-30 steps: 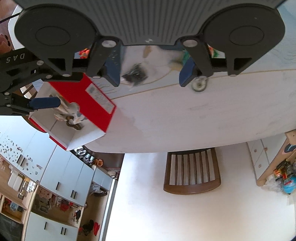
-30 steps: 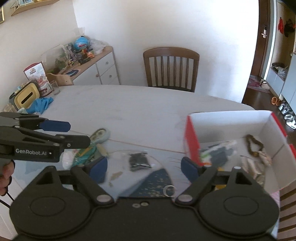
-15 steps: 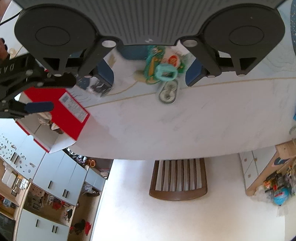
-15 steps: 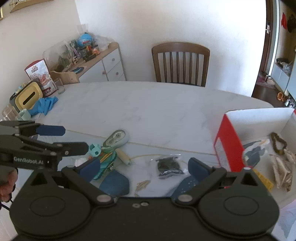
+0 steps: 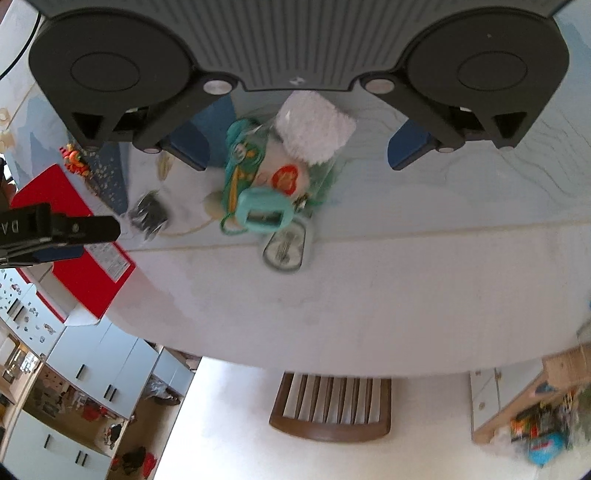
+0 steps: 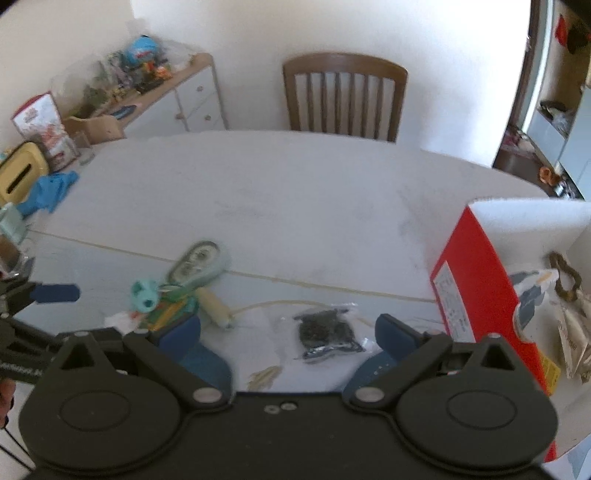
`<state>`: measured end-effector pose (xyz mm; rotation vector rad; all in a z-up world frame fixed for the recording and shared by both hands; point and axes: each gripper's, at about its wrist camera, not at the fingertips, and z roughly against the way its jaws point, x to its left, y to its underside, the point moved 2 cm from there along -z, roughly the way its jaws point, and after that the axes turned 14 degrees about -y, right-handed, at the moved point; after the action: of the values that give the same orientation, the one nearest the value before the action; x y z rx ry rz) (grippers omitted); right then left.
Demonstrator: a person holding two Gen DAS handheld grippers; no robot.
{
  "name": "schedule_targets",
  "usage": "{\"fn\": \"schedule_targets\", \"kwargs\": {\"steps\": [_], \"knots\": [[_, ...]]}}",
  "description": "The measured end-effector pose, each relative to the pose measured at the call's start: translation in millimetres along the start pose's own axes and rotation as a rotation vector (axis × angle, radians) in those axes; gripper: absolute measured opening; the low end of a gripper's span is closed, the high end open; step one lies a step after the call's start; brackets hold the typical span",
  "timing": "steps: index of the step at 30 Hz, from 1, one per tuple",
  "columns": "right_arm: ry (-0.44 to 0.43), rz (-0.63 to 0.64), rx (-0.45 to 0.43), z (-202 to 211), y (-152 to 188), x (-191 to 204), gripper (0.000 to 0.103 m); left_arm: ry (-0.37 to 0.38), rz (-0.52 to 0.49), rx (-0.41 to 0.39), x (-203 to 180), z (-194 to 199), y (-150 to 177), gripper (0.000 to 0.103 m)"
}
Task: Organize objects
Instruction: 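Grasp the white mesh bag with the left gripper while the right grasps the black-item bag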
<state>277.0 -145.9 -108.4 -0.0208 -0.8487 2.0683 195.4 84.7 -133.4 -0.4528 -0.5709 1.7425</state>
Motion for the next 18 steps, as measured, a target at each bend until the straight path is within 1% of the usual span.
{"fn": "schedule_targets", "kwargs": {"steps": [2,5,9,13,18], "knots": [[0.013,-0.008,0.016,-6.2,2.8,-6.3,0.101,-0.004,-0.003,0.009,0.4,-6.8,4.9,0.103],[0.03,-0.024,0.033,-12.7,6.6,-15.0,0.101,-0.023,-0.029,0.001,-0.8,-14.0,10.4,0.103],[0.042,-0.051,0.047,-20.1,10.5,-24.4,0.1,-0.027,-0.043,0.012,0.1,-23.3,14.2,0.103],[0.055,-0.055,0.066,-28.7,12.9,-30.2,0.1,-0.002,-0.032,0.015,0.6,-29.8,18.5,0.103],[0.074,-0.066,0.087,-43.4,10.4,-38.4,0.097,0.006,-0.04,-0.001,-1.4,-30.0,20.1,0.103]]}}
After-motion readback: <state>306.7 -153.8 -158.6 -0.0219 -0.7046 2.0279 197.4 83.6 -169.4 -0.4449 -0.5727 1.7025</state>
